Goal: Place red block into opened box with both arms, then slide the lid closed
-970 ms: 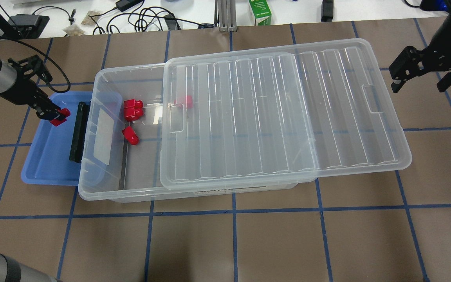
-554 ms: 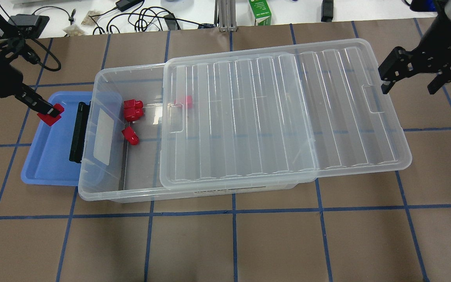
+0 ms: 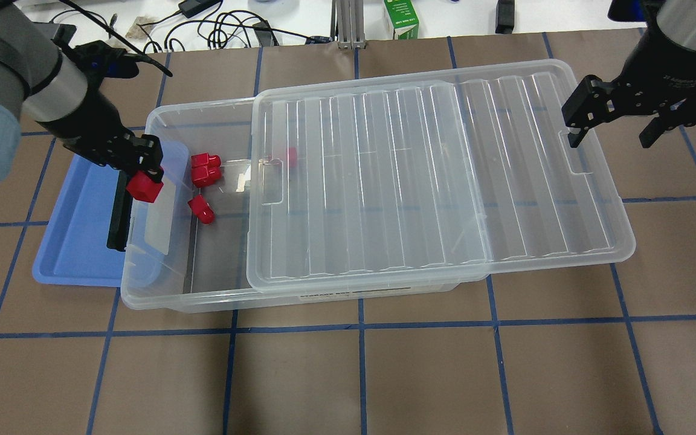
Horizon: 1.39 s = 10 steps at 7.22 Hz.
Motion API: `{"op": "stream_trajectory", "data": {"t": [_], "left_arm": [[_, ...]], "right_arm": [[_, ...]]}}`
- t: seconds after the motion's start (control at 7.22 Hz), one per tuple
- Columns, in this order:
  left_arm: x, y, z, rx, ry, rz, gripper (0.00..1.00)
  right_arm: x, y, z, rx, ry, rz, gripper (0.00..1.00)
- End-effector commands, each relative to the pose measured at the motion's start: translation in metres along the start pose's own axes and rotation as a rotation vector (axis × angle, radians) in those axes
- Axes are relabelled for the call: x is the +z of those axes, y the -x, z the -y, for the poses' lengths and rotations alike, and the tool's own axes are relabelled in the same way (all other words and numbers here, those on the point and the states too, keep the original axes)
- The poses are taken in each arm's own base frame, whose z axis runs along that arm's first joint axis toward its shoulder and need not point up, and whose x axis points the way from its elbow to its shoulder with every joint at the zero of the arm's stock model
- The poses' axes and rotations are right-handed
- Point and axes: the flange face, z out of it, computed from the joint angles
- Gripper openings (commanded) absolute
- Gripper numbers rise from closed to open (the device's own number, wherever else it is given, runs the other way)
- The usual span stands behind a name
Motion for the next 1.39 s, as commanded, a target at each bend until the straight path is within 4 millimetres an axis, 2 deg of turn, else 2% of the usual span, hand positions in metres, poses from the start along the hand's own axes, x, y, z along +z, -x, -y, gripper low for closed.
{"op": "stream_trajectory", "data": {"t": [0.0, 0.14, 0.69, 1.11, 1.25], "left_arm": [[0.047, -0.027, -0.006, -0.072, -0.004, 0.006, 0.14], [0.068, -0.026, -0.007, -0.062, -0.019, 0.007, 0.14], [0.130, -0.013, 0.023, -0.075, -0.033, 0.010, 0.14], [0.153, -0.014, 0.025, -0.124, 0.007, -0.010, 0.14], [0.164, -0.013, 0.025, -0.125, 0.025, -0.014, 0.17]], "right_arm": [[0.001, 0.000, -0.001, 0.001, 0.003, -0.001, 1.00], [0.000, 0.000, -0.001, 0.000, 0.005, -0.001, 1.00], [0.003, -0.001, -0.001, -0.002, 0.015, -0.010, 1.00], [0.003, -0.001, -0.001, -0.006, 0.016, -0.013, 1.00], [0.005, -0.002, 0.000, -0.008, 0.019, -0.014, 1.00]]}}
